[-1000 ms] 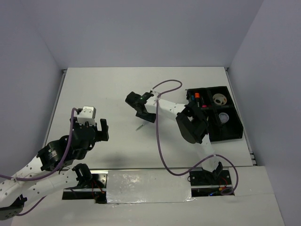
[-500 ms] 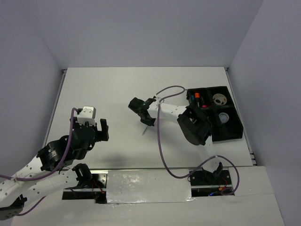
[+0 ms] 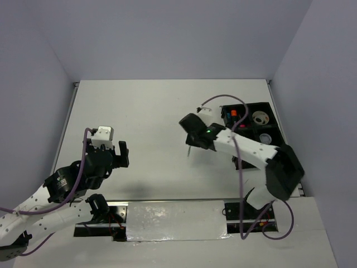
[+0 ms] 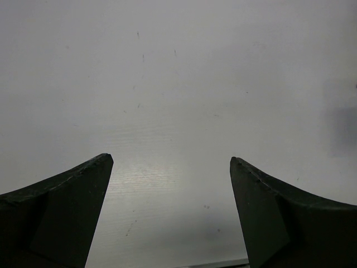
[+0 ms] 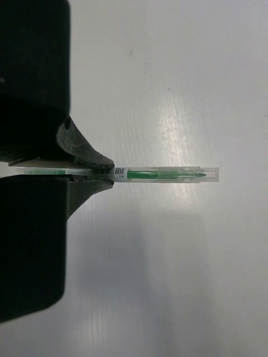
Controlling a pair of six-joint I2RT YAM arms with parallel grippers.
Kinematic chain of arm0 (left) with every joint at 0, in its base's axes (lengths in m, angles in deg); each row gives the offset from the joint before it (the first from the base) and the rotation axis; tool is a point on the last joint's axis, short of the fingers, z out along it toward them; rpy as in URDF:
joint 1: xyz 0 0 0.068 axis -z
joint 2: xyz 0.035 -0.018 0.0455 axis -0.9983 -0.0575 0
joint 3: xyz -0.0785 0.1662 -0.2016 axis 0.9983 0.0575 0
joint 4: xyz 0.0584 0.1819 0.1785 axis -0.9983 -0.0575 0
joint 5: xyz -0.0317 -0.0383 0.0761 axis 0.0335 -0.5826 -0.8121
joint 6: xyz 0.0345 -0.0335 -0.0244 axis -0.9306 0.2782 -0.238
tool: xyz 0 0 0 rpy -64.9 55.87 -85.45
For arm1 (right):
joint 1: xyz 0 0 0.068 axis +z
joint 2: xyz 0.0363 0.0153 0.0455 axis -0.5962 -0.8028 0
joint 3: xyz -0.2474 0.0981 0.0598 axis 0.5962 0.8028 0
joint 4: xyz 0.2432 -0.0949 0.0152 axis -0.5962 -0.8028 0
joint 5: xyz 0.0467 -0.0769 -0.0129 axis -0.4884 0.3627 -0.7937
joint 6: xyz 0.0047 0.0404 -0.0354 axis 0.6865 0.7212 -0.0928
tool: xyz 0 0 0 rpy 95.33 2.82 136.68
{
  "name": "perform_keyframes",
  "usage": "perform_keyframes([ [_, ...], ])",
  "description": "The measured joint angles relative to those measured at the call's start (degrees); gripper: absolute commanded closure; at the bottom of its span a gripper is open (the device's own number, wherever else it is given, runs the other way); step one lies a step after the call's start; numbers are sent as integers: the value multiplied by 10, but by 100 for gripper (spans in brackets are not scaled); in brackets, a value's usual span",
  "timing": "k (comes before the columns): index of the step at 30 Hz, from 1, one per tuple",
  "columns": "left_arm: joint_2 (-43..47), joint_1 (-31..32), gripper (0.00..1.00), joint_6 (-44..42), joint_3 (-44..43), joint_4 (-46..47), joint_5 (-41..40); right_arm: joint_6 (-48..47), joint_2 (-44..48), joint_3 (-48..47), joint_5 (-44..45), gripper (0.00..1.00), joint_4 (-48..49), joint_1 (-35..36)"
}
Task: Sort the stationery into containers
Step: Pick up the pen from the center of the board, then place the pen in the storage box.
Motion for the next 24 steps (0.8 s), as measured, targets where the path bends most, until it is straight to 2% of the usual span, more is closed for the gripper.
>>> perform_keyframes([
  [3, 0, 0, 1, 0, 0, 1, 1, -97, 118, 47, 2, 97, 17, -58],
  [5, 0, 0, 1, 0, 0, 1, 2, -157, 174, 76, -4, 96, 22, -122],
  [10, -1, 0, 1, -1, 0, 3, 6, -298, 248, 120, 0, 95, 7, -296],
  [13, -2, 0, 1, -2, 0, 3, 10, -362, 285, 145, 9, 91, 7, -326],
  [17, -3, 0, 1, -2, 0, 3, 11, -403, 318, 161, -29, 88, 17, -389],
  [20, -3, 0, 1, -3, 0, 3, 12, -413, 305, 162, -45, 88, 23, -425],
  [24, -3, 0, 1, -3, 0, 3, 14, -415, 259, 165, -63, 86, 28, -431],
])
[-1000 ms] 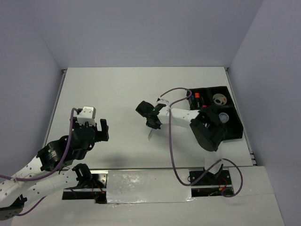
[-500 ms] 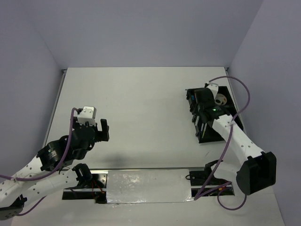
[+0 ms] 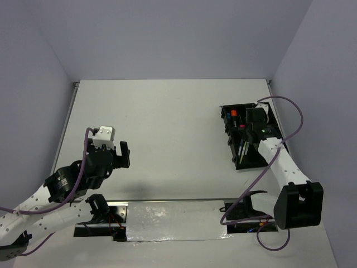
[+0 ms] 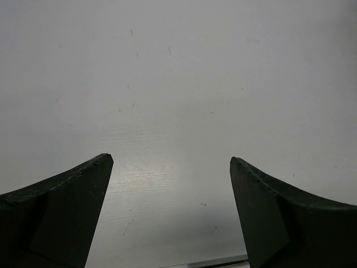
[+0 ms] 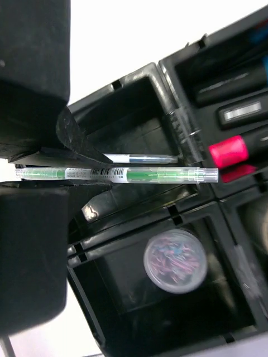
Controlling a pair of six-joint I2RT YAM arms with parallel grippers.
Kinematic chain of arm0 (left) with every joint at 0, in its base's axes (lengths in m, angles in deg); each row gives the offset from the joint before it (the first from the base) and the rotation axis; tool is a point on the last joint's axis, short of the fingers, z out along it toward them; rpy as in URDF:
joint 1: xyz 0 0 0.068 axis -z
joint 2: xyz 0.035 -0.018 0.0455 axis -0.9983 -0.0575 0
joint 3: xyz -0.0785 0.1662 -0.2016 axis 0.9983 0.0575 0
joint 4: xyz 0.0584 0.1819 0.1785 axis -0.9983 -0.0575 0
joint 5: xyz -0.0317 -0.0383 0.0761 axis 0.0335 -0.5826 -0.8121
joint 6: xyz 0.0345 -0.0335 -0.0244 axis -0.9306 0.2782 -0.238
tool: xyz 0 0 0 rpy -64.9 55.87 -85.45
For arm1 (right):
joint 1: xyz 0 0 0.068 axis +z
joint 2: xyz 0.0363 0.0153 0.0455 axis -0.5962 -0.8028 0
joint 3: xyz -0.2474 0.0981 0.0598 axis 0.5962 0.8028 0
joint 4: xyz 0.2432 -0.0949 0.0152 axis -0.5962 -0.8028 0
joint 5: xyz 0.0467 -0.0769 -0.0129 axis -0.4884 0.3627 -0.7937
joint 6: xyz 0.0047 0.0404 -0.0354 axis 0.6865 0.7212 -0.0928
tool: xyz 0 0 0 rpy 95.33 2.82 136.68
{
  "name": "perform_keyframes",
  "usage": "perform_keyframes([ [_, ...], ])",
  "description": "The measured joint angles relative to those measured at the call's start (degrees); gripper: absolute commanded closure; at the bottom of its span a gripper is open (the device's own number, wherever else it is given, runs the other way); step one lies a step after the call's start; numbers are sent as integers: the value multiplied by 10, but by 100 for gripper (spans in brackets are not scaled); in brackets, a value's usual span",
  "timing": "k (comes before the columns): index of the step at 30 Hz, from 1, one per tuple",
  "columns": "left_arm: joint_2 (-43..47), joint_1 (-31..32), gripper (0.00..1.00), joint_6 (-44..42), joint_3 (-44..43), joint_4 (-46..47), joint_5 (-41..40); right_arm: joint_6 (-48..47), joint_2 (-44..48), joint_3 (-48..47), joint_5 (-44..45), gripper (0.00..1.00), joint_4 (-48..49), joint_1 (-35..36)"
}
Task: Sort the stationery into containers
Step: Place the pen in the storage box, then reset both arms
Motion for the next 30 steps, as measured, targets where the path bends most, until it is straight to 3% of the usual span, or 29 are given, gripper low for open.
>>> perform_keyframes([
  [5, 0, 0, 1, 0, 0, 0, 1, 9, -22, 23, 0, 79, 8, -1],
  [12, 0, 0, 1, 0, 0, 0, 1, 27, -22, 45, 2, 55, 16, -1],
  [18, 0, 0, 1, 0, 0, 0, 1, 42, -14, 45, -4, 1, 16, -1],
  [24, -7, -3, 1, 8, -1, -4, -17, 36, 104, 25, -72, 0, -26, -1],
  [30, -12, -50, 1, 53, -21, -41, -58, 11, 271, -99, -108, 0, -102, 0],
])
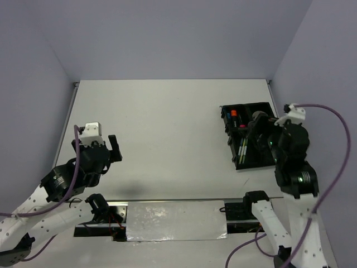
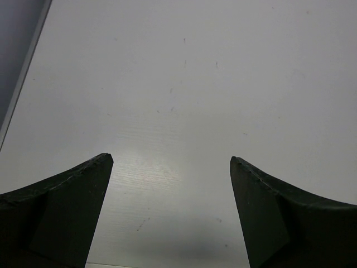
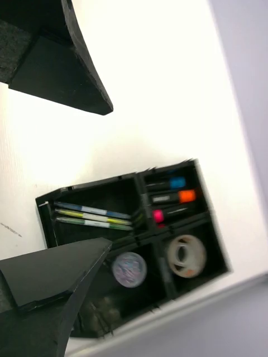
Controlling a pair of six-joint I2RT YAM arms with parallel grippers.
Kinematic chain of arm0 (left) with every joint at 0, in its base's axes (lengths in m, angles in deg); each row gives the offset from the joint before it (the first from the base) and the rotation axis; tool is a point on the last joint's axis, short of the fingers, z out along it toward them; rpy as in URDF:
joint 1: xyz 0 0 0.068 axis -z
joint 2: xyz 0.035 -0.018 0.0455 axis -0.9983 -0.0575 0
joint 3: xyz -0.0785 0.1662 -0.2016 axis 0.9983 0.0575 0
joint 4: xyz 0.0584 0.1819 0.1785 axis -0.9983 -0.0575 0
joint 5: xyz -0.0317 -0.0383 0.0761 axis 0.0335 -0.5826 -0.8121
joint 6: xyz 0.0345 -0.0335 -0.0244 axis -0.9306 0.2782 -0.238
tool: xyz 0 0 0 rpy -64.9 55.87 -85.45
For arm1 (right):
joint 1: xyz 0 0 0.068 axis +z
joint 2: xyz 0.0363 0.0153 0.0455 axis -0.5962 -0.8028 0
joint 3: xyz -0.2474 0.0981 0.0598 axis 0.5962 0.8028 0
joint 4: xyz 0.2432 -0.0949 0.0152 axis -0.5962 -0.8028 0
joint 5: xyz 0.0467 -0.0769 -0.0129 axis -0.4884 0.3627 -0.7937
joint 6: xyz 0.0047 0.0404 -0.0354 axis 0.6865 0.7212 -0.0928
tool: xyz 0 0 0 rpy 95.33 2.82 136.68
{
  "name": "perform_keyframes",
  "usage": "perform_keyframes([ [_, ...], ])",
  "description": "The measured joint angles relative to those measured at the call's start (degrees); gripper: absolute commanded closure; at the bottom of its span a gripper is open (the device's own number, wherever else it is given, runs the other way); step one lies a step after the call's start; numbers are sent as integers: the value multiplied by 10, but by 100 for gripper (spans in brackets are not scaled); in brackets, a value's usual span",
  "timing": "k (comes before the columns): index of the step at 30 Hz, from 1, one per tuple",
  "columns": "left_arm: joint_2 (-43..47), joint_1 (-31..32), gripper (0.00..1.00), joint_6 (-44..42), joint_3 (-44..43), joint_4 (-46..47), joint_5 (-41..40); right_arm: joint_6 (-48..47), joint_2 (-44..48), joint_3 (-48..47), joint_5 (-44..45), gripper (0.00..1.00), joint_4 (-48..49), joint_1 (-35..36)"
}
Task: Sort the stationery into containers
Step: Reset both arms
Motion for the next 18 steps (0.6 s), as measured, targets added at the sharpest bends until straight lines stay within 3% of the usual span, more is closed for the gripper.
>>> perform_keyframes([
  [8, 26, -6, 1, 44, -112, -92, -62, -46, 118, -168, 9, 0, -151, 3],
  [18, 65, -6, 1, 56, -191, -192, -83, -61, 233, -188, 12, 0, -247, 35],
])
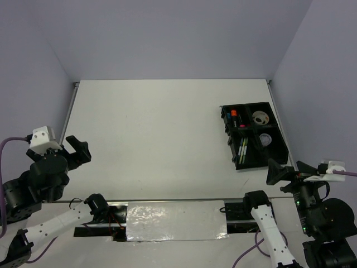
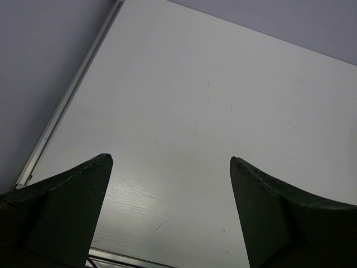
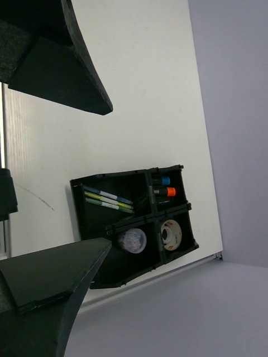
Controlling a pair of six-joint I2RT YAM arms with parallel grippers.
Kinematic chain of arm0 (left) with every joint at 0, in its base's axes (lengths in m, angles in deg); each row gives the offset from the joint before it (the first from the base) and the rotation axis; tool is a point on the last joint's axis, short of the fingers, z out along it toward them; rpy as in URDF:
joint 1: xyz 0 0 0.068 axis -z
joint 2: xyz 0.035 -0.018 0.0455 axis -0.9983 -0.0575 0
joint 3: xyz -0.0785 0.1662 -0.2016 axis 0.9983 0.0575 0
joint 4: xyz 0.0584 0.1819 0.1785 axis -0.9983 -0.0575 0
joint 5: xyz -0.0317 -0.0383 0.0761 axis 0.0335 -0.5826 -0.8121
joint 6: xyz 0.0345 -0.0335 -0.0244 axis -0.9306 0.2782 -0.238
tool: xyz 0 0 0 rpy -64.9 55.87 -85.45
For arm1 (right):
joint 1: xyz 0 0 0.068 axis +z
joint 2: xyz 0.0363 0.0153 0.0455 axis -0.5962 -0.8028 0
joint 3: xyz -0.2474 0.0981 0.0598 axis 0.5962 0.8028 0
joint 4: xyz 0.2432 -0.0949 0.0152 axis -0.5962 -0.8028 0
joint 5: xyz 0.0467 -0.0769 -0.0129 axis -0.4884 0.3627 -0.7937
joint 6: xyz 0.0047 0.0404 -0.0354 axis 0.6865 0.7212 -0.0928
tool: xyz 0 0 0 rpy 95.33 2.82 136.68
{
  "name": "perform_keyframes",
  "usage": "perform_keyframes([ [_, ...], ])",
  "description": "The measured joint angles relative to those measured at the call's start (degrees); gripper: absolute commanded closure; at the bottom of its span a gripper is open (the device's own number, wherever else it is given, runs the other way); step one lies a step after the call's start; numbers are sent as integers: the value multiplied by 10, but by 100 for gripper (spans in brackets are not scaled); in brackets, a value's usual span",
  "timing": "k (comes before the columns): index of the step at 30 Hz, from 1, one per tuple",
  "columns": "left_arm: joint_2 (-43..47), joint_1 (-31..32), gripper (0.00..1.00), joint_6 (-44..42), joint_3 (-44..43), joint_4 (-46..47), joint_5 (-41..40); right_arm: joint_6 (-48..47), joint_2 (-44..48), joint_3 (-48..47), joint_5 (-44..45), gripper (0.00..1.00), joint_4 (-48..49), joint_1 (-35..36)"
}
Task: Sort the stationery into containers
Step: Reset both arms
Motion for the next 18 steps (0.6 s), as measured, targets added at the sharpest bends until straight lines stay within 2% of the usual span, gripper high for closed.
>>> perform_keyframes([
  [7, 13, 0, 1, 0, -8, -30, 2, 0, 22, 26, 34, 0, -19, 36],
  [18, 13, 0, 1, -1, -17, -35, 5, 0, 24, 32, 57, 0, -20, 49],
])
